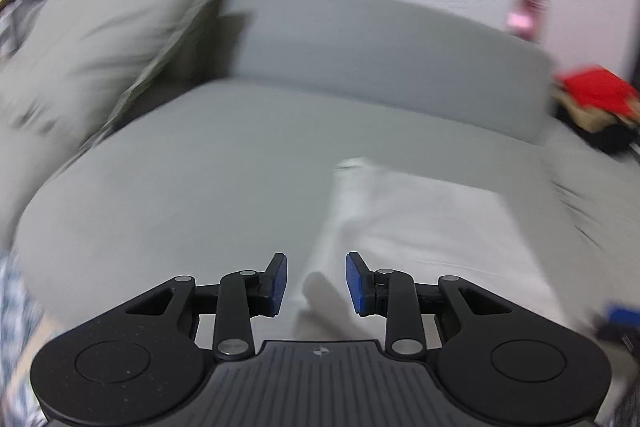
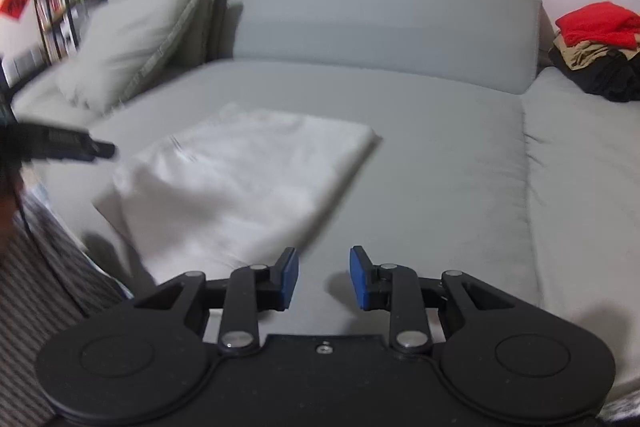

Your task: Fold clothes

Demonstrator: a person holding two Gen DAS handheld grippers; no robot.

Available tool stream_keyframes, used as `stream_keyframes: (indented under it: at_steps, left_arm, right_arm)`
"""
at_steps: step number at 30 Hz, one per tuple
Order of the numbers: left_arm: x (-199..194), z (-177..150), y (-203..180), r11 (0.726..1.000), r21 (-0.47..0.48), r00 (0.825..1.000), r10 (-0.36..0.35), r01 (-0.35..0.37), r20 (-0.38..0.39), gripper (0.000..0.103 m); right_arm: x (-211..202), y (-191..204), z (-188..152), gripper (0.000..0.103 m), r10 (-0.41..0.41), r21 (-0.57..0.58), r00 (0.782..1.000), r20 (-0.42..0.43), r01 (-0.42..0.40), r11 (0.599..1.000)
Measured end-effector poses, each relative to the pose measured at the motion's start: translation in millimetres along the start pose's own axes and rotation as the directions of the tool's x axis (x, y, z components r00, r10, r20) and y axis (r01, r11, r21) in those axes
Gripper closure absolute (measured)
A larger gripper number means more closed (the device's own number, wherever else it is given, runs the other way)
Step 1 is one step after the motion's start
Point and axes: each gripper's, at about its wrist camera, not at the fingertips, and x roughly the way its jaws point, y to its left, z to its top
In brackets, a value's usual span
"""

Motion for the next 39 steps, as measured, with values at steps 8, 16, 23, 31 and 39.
stream_keyframes:
  at_steps: [8, 16, 23, 31, 39]
  left_arm:
    - [12.9, -19.5, -63.1, 0.933, 0.358, 0.992, 0.077, -0.037, -0.1, 0.061]
    - [-19.1, 1.1, -39.3, 0.966, 0.241, 0.996, -0.087, 0.091, -0.03, 0.061]
    - [16.0, 65.8, -44.1, 0.976, 0.197, 0.985, -0.12, 0.094, 0.123, 0.064]
    - [109.7, 102.6, -81.3, 0.941, 0.214, 0.963, -0.269, 0.261, 0.007, 0.075]
    - [199.8, 85.2, -56.8, 0.988, -0.019, 0.987, -0.152, 0.151, -0.058, 0.085]
  right_arm:
    - [41.3, 39.5, -2.0, 0.076, 0.022, -0.095, 0.997, -0.077, -0.029, 0.995]
    - [-8.6, 0.7, -4.1, 0.071, 0.061, 0.0, 0.996, -0.059, -0.061, 0.998]
    - [14.9, -61.7, 46.3, 0.091, 0.033, 0.305, 0.986, 0.163, -0.082, 0.949]
    - [105.8, -90.8, 81.0, 0.09, 0.21, 0.505, 0.963, 0.166, -0.267, 0.821]
    - [201.1, -101.8, 52.8, 0.102, 0.306, 0.655, 0.946, 0.108, -0.299, 0.694]
